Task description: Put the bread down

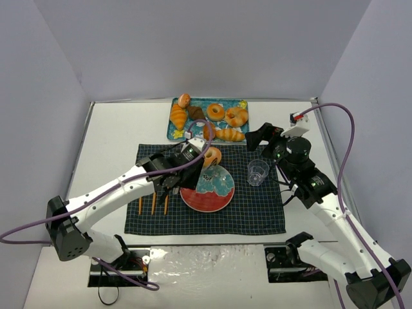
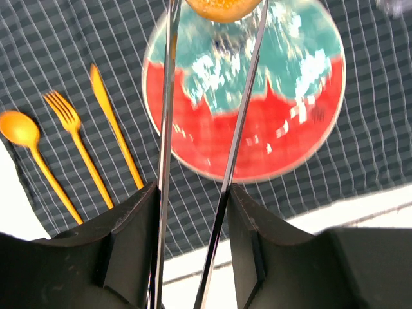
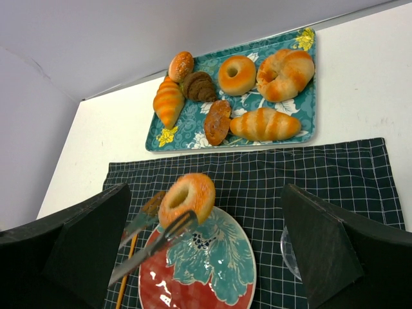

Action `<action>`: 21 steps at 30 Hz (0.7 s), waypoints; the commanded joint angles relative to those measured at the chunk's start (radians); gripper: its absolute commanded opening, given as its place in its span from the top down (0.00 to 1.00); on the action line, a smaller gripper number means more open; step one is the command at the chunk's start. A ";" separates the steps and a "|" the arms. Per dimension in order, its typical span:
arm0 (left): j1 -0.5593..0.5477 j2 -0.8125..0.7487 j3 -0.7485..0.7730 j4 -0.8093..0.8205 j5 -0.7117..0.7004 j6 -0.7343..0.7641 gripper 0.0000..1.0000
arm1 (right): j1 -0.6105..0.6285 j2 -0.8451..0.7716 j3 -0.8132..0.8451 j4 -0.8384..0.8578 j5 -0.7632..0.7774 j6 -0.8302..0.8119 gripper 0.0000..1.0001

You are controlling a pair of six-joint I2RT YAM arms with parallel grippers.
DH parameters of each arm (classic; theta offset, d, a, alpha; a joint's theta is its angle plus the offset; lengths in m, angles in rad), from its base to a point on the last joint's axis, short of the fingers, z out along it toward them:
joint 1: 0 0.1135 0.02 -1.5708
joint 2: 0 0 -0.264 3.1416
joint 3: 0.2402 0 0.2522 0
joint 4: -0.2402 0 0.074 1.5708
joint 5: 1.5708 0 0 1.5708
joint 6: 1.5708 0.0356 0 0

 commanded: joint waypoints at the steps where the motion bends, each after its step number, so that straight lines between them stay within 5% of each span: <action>1: -0.073 -0.080 -0.022 0.006 -0.063 -0.075 0.78 | 0.008 0.003 0.043 0.076 0.038 -0.008 0.00; 21: -0.148 -0.061 -0.104 0.044 -0.056 -0.135 0.73 | 0.009 0.013 0.042 0.071 0.056 -0.014 0.00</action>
